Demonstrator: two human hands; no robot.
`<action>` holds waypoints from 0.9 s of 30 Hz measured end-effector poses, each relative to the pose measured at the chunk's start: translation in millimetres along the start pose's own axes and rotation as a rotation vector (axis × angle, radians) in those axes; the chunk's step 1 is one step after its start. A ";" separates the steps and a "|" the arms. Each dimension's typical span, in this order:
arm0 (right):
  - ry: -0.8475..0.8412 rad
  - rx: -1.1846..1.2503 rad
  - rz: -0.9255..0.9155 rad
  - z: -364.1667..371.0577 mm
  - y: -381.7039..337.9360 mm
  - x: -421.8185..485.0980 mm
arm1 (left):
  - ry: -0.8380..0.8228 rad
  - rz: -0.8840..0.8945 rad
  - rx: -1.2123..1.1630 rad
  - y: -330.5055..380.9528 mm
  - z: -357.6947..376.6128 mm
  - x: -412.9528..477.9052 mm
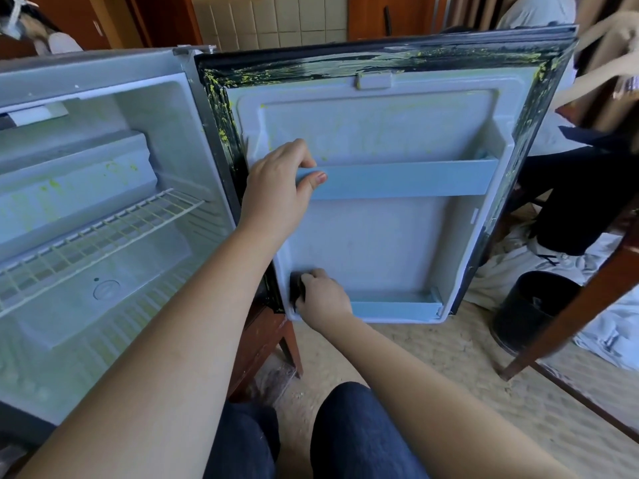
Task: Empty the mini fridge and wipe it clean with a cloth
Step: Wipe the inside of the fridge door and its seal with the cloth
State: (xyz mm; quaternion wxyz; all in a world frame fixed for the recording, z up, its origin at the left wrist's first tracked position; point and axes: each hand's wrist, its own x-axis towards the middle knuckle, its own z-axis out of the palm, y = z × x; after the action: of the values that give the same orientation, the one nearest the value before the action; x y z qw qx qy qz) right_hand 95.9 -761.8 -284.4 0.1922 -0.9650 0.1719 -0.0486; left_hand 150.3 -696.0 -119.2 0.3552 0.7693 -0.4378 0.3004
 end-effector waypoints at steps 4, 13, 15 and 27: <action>0.287 0.039 0.003 -23.5 33.3 -16.6 | -0.016 -0.018 -0.012 2.6 -0.9 0.7; 1.076 -0.410 -0.261 -135.4 114.0 -31.6 | 0.024 -0.025 0.013 4.3 7.5 1.9; 1.007 -0.571 -0.212 -126.4 123.3 -28.6 | 0.019 -0.019 0.009 4.0 7.0 1.7; 0.216 -0.622 0.144 -57.2 145.0 -39.1 | -0.010 -0.046 0.003 7.0 12.0 7.3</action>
State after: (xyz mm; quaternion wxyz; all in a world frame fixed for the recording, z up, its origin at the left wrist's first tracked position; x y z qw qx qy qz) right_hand 4.8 -894.1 -289.1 -0.1280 -0.9521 0.2654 -0.0821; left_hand 149.1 -711.7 -118.4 0.3587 0.7811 -0.4214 0.2892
